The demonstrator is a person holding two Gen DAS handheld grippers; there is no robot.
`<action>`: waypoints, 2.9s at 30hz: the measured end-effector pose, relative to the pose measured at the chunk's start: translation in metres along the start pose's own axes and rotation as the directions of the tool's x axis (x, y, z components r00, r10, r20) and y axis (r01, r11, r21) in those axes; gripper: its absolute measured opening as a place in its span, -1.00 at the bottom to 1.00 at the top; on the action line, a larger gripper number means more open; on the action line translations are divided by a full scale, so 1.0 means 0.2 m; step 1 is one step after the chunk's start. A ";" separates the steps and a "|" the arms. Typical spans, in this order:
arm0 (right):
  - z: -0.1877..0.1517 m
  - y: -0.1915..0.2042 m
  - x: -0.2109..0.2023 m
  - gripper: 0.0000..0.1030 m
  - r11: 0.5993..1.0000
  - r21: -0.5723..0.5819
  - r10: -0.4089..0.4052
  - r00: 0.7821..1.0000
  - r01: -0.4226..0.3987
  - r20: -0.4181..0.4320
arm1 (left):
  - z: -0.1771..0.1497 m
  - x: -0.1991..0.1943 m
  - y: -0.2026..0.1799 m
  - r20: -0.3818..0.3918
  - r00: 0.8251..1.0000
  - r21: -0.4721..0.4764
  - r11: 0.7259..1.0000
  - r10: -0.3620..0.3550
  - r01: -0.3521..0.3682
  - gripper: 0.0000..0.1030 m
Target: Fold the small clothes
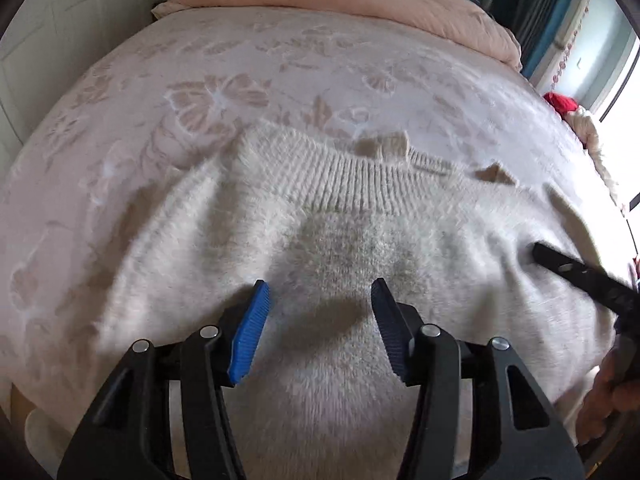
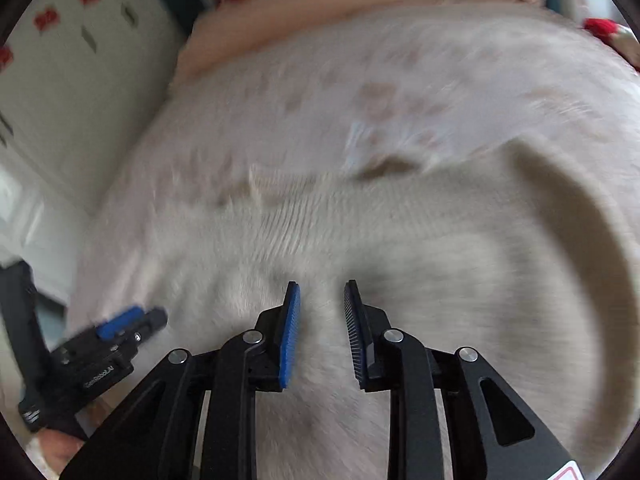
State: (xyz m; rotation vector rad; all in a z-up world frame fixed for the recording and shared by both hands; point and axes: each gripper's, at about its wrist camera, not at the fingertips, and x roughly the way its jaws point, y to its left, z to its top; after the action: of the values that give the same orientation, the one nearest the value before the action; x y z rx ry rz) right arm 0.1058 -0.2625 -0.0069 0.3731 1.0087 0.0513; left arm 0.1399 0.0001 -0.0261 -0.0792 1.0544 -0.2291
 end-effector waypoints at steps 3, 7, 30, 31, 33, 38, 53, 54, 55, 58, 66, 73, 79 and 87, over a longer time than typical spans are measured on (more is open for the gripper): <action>-0.07 -0.19 -0.11 -0.48 0.994 0.014 -0.111 0.994 0.111 0.005 | -0.02 -0.11 0.09 0.038 0.999 -0.072 0.997 -0.016 0.018 0.19; -0.23 -0.34 -0.16 -0.61 0.979 0.012 -0.202 0.979 0.202 -0.021 | -0.16 -0.23 0.24 0.056 0.998 -0.180 0.983 -0.033 0.042 0.29; -0.17 0.39 0.27 -0.70 0.963 -0.238 -0.158 0.979 0.125 -0.125 | -0.49 -0.11 0.54 0.059 0.993 -0.632 0.767 -0.099 0.114 0.87; -0.17 0.39 0.28 -0.70 0.961 -0.245 -0.161 0.979 0.127 -0.124 | -0.48 -0.11 0.52 0.061 0.995 -0.617 0.780 -0.083 0.103 0.87; -0.16 0.39 0.30 -0.69 0.960 -0.250 -0.163 0.979 0.128 -0.125 | -0.45 -0.11 0.50 0.076 0.995 -0.585 0.805 -0.068 0.100 0.51; -0.17 0.39 0.31 -0.69 0.964 -0.239 -0.147 0.981 0.115 -0.124 | -0.36 -0.21 0.48 0.140 0.979 -0.523 0.829 -0.146 0.198 -0.48; -0.20 -0.13 -0.26 -0.31 0.999 0.032 0.024 0.999 -0.023 -0.032 | -0.13 -0.38 -0.65 0.115 0.973 0.168 0.970 -0.198 0.177 -0.26; -0.22 -0.20 -0.32 -0.29 0.999 0.050 0.006 1.000 -0.004 -0.027 | -0.18 -0.35 -0.69 0.102 0.980 0.185 0.971 -0.172 0.151 -0.02; -0.24 -0.26 -0.38 -0.23 0.998 0.062 -0.004 1.000 0.005 -0.019 | -0.25 -0.34 -0.70 0.098 0.983 0.200 0.971 -0.152 0.131 0.30; -0.29 -0.34 -0.50 0.11 0.997 0.080 -0.010 1.000 0.009 0.007 | -0.39 -0.34 -0.69 0.127 0.987 0.230 0.971 -0.094 0.063 0.68; -0.22 -0.19 -0.46 0.45 0.973 0.131 0.195 0.981 -0.192 -0.010 | -0.57 -0.31 -0.48 0.044 0.996 0.201 0.976 0.077 -0.085 0.68; -0.13 0.06 -0.37 0.59 0.985 0.056 0.168 0.984 -0.165 -0.056 | -0.56 -0.28 -0.43 0.049 0.997 0.145 0.988 0.054 -0.061 0.76; -0.07 0.18 -0.27 -0.64 0.990 -0.023 0.137 0.988 -0.139 -0.066 | -0.55 -0.19 -0.48 0.036 0.999 0.199 0.979 0.033 -0.040 0.54; -0.23 -0.30 -0.68 -0.67 0.994 0.072 0.070 0.990 -0.079 0.124 | -0.51 -0.18 -0.50 -0.039 0.993 0.156 0.981 -0.115 0.120 -0.24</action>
State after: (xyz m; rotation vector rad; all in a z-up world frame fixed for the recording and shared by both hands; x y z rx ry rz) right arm -0.0135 -0.3346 0.0619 0.4786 0.8783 0.0565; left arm 0.0200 -0.0837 -0.0277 0.0050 1.0590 -0.4208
